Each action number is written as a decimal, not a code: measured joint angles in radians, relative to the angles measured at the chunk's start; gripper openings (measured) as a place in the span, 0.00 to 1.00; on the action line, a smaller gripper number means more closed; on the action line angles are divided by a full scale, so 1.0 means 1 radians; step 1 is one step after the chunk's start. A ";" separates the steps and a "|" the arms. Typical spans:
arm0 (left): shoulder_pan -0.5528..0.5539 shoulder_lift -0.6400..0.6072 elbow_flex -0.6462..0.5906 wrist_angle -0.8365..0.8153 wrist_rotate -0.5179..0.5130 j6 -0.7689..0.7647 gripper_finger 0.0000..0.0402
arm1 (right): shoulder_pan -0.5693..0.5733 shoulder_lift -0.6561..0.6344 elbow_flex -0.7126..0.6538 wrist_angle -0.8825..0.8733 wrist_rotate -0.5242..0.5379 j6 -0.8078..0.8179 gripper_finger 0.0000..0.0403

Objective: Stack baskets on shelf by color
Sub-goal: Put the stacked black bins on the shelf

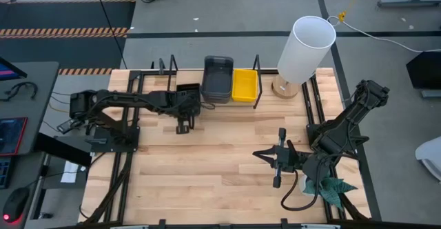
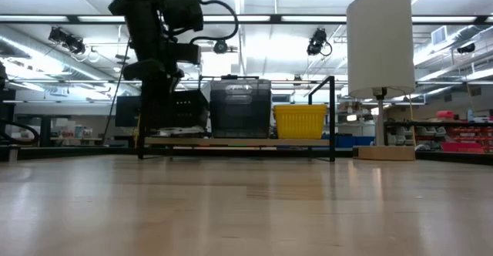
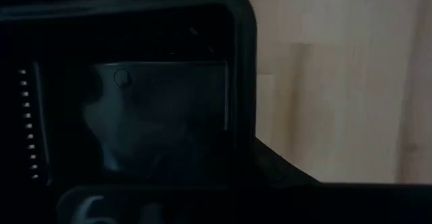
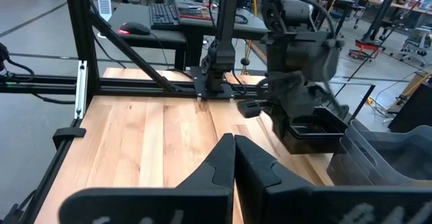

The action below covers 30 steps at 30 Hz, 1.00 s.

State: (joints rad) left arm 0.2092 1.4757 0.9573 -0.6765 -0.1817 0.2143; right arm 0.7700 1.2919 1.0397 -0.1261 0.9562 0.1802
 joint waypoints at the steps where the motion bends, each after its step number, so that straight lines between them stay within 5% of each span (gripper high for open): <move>1: 0.016 0.003 0.000 0.006 0.002 0.019 0.03 | 0.000 0.000 0.000 0.000 0.000 0.000 0.02; 18: 0.242 0.017 0.000 0.192 0.187 0.225 0.03 | -0.002 0.000 0.000 0.002 0.000 -0.007 0.02; 30: 0.296 0.017 0.000 0.091 0.123 0.218 0.03 | -0.002 0.000 0.000 0.002 0.000 -0.007 0.02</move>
State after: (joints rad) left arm 0.5049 1.4925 0.9573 -0.5854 -0.0582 0.4328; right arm 0.7685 1.2919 1.0397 -0.1242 0.9562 0.1730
